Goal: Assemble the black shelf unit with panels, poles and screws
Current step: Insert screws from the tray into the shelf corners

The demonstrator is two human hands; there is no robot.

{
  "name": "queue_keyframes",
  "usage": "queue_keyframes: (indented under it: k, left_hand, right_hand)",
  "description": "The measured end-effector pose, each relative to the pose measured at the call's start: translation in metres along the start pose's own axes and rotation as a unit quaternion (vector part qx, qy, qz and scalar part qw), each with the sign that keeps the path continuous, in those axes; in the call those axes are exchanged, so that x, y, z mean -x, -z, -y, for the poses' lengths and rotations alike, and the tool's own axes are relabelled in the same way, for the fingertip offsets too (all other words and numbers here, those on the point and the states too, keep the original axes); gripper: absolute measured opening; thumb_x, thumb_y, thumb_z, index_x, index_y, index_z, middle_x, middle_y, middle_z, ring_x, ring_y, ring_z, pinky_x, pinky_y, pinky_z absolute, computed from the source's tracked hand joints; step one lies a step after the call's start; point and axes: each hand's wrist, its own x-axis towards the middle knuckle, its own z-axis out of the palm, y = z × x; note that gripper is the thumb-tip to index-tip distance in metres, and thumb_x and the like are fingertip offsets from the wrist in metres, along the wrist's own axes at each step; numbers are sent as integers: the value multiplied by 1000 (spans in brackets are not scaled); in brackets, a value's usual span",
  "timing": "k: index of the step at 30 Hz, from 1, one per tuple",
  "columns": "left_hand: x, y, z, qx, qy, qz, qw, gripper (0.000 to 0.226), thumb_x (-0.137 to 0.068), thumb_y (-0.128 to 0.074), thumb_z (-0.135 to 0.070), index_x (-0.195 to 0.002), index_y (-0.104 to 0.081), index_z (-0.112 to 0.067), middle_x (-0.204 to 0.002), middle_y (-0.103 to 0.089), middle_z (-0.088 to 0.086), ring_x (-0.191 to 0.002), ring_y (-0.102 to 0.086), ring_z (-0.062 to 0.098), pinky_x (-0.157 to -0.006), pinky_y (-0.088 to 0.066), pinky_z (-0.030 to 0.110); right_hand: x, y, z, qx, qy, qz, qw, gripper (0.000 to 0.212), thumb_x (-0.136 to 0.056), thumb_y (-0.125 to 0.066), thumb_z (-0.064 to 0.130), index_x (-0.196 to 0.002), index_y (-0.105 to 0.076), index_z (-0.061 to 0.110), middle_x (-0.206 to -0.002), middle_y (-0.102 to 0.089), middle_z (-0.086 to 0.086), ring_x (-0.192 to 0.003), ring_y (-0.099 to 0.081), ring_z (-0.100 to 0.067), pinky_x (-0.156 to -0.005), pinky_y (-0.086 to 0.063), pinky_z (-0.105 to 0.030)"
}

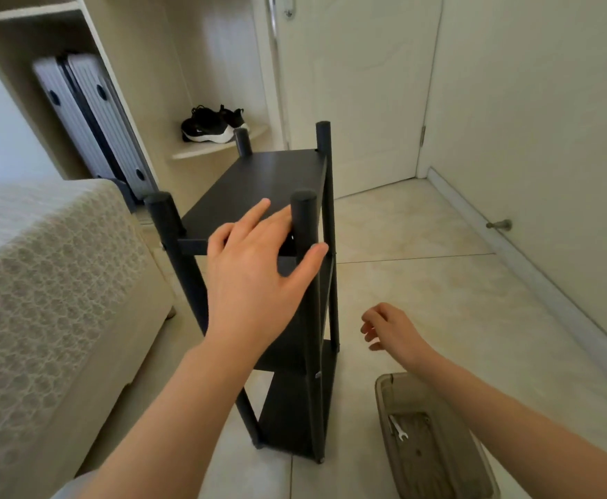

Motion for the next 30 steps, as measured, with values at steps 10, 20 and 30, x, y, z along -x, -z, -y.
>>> queue_keyframes:
  k: [10, 20, 30]
  left_hand:
    - [-3, 11, 3, 1, 13, 45, 999, 60, -91, -37, -64, -135, -60, -30, -139, -60, -13, -142, -39, 11, -114, -15, 31]
    - [-13, 12, 21, 26, 55, 40, 997, 53, -95, -44, -63, -137, -58, -34, -146, -53, -15, -146, -33, 9, -117, -7, 30]
    - [-46, 39, 87, 60, 174, -1, 983, 50, -93, -52, -61, -133, -63, -32, -142, -57, -14, -141, -41, 10, -123, -19, 42]
  right_hand:
    - [38, -50, 80, -148, -22, 57, 987, 22, -102, -43, 28, -106, -57, 12, -86, -74, -5, -80, -73, -15, -72, -58, -33]
    - [31, -57, 107, -92, -71, 119, 986, 28, -105, -39, 31, -119, -55, 14, -88, -76, -6, -81, -74, -19, -68, -57, -31]
    - [-2, -91, 154, -27, -17, 99, 995, 28, -107, -27, 24, -108, -51, 10, -67, -67, -3, -59, -64, -11, -67, -50, -28]
